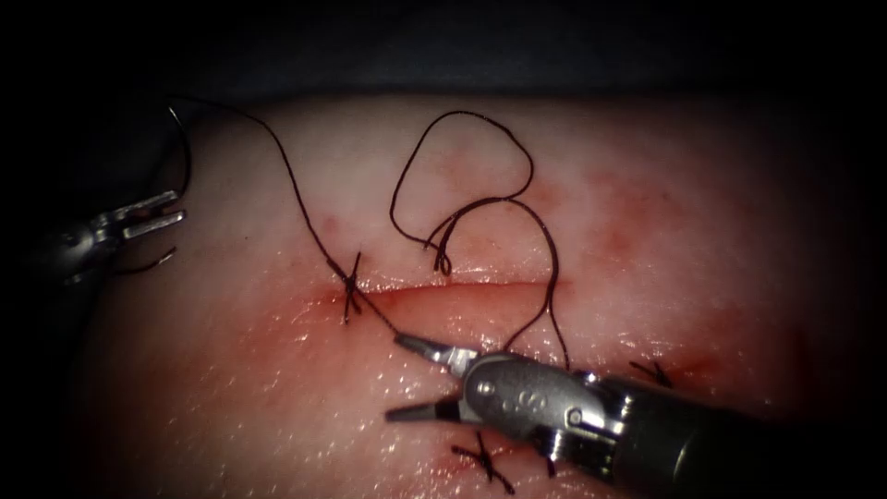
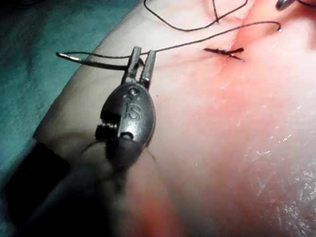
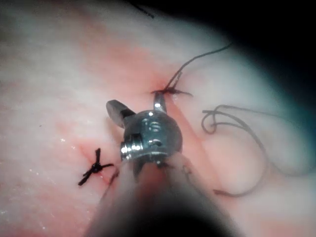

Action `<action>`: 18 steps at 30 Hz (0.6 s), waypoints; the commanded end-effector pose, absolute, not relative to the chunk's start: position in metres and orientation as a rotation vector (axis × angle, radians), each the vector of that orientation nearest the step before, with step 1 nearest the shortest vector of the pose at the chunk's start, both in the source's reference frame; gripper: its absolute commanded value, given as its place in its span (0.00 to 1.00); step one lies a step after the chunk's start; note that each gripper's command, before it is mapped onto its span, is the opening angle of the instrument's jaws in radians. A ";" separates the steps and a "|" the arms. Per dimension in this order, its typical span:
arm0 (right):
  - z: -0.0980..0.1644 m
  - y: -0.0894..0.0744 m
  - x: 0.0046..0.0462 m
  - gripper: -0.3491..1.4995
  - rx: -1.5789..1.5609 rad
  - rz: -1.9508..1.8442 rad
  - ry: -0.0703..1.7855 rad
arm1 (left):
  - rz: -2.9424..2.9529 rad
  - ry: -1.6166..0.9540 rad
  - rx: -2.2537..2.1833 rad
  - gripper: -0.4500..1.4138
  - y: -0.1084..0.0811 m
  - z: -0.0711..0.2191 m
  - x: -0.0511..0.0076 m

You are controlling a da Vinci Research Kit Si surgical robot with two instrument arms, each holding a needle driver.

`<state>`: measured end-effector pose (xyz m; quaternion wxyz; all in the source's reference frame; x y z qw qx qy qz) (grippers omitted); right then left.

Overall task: Wound Closure
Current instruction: Grab the suture and pull it through repeatably with the right gripper until a short tail remains.

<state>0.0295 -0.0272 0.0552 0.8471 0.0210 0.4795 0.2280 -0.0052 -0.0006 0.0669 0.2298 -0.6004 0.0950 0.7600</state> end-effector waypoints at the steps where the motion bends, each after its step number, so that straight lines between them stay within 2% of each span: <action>1: 0.055 -0.026 0.0299 0.79 0.041 0.489 1.012 | 2.086 0.259 -1.653 0.00 0.000 0.067 -0.0060; 9: 0.056 -0.026 0.0306 0.76 0.054 0.502 1.000 | 2.081 0.261 -1.660 0.00 -0.001 0.066 -0.0066; 14: 0.060 -0.026 0.0315 0.63 0.077 0.502 0.943 | 2.069 0.245 -1.713 0.00 -0.001 0.065 -0.0066; 15: 0.061 -0.026 0.0313 0.43 0.093 0.490 0.916 | 2.068 0.246 -1.713 0.00 -0.001 0.065 -0.0067; 16: 0.061 -0.026 0.0312 0.16 0.111 0.500 0.904 | 2.068 0.246 -1.713 0.00 -0.001 0.065 -0.0068; 17: 0.061 -0.026 0.0309 0.00 0.151 0.530 0.884 | 2.066 0.246 -1.713 0.00 -0.001 0.066 -0.0071; 18: 0.061 -0.026 0.0307 0.00 0.148 0.532 0.876 | 2.065 0.246 -1.714 0.00 -0.001 0.066 -0.0072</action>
